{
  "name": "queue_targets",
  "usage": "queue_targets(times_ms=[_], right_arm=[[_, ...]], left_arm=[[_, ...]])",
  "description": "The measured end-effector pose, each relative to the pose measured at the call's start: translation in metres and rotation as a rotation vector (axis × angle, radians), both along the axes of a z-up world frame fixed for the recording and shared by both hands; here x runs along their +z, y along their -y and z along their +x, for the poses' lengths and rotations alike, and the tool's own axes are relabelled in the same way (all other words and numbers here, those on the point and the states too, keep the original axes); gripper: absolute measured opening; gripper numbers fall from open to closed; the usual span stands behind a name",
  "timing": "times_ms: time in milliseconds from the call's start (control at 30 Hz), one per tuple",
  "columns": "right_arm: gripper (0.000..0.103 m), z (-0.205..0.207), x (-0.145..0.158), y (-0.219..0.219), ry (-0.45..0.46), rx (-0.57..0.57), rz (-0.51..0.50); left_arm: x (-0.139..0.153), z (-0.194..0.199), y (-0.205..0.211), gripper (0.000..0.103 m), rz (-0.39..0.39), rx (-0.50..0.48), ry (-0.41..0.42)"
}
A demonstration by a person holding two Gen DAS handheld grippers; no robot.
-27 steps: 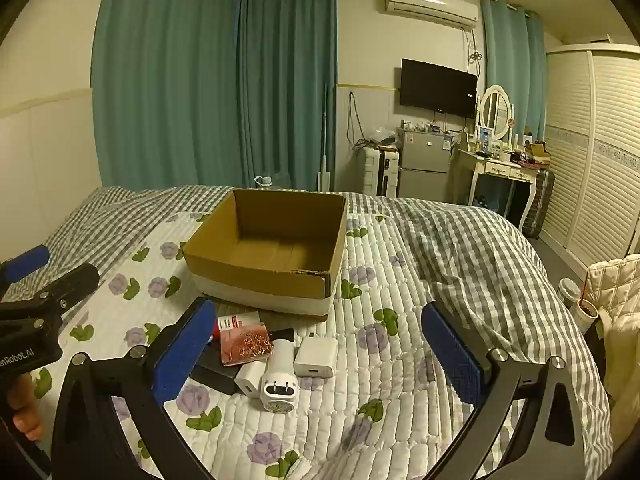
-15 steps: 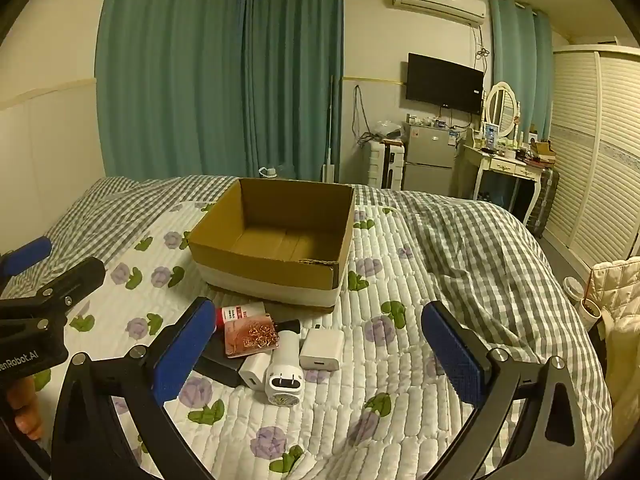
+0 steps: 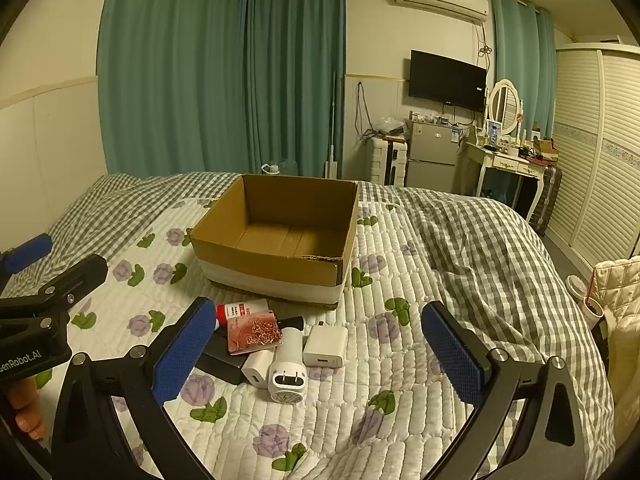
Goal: Organize rigid objects
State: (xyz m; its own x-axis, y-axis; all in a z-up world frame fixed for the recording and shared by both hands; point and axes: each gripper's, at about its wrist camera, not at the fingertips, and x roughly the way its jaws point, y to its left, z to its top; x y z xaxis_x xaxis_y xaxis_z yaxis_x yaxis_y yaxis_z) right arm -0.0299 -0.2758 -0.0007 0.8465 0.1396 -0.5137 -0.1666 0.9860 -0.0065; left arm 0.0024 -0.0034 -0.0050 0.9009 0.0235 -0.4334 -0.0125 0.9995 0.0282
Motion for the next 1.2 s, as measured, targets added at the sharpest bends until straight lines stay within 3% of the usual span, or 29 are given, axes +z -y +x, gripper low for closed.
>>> queue_targets(times_ms=[1200], right_arm=[[0.103,0.0014,-0.0048,-0.0010,-0.009,0.002,-0.006]], left_arm=[[-0.0049,0.0005,-0.0011,0.103,0.012,0.007,-0.012]])
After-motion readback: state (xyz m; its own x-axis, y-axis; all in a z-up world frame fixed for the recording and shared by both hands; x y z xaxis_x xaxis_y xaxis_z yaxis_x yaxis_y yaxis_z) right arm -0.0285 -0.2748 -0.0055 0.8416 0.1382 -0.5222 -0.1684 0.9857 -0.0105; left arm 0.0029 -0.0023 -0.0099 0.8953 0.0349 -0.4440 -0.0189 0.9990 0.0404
